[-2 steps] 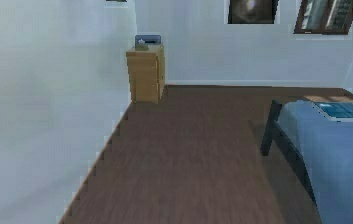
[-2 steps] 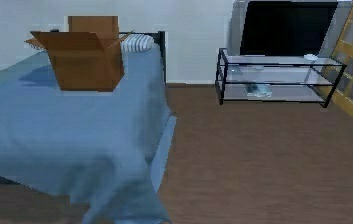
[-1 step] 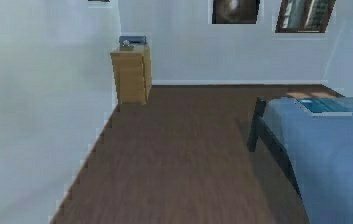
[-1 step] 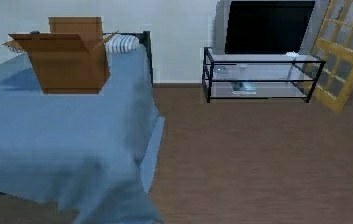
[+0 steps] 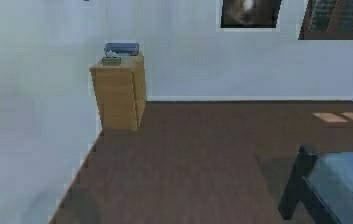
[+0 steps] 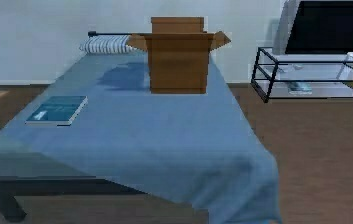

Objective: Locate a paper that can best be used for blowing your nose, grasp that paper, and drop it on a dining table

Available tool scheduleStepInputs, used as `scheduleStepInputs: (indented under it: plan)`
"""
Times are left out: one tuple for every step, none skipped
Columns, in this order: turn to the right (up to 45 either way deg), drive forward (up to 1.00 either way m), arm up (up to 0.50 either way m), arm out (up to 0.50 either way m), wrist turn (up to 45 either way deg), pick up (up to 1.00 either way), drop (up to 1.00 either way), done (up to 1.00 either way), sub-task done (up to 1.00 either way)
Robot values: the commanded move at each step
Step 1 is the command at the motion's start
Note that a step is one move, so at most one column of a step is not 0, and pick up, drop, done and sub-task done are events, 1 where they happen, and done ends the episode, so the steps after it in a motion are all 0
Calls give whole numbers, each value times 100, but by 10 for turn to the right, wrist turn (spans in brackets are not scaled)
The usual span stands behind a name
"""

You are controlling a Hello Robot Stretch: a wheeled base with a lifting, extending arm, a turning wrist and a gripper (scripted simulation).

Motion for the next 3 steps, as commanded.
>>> scheduleStepInputs:
  plan:
    - [0, 100, 0, 0, 0, 0, 0, 0, 0]
    - [0, 85, 0, 0, 0, 0, 0, 0, 0]
    - [-450, 0, 0, 0, 0, 0, 0, 0, 0]
